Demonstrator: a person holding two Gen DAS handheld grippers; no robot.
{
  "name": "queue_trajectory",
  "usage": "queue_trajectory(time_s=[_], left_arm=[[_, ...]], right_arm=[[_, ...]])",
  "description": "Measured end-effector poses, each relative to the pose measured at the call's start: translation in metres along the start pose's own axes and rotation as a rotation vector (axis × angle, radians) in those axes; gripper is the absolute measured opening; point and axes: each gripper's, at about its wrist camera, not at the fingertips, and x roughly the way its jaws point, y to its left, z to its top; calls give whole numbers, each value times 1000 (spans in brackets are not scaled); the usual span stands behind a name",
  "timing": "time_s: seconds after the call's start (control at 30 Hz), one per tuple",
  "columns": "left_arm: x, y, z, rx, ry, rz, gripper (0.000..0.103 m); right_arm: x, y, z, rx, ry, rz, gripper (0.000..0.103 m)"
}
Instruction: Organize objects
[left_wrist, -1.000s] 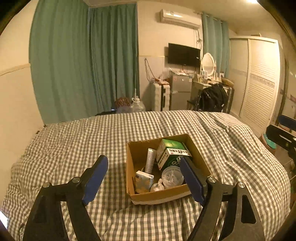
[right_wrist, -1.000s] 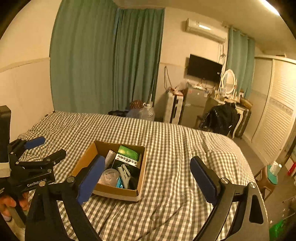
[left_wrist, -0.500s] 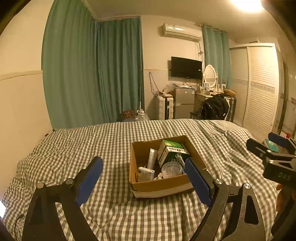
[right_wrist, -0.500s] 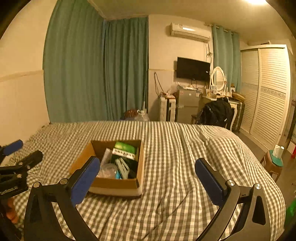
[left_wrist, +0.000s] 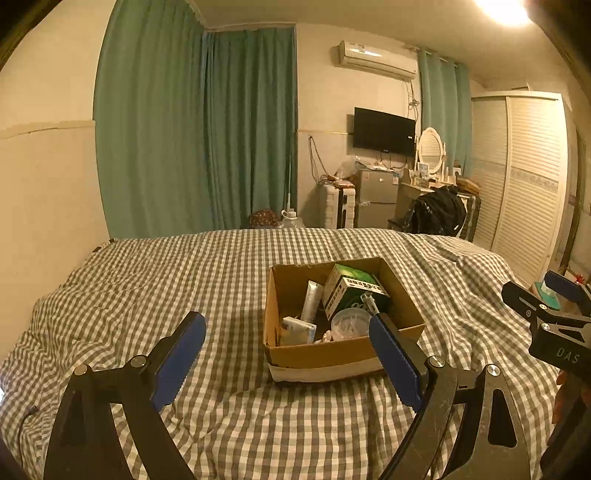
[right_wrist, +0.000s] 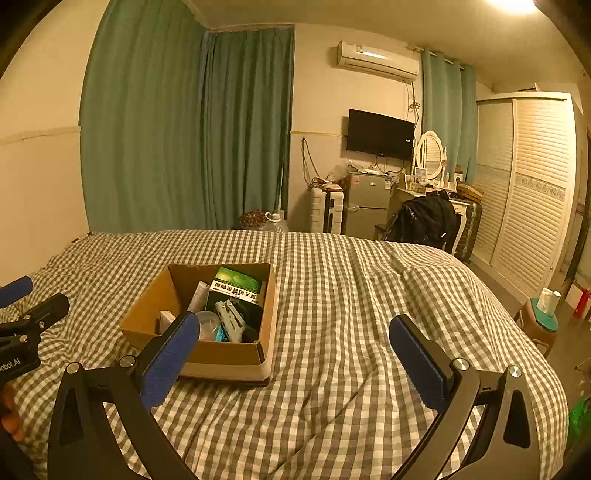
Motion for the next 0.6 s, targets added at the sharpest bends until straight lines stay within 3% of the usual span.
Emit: queue_trajectory(time_s=[0.6], left_arm=[[-1,0,0,-6,13,5,93]], right_arm=[[5,9,-3,-12,12,18,103]])
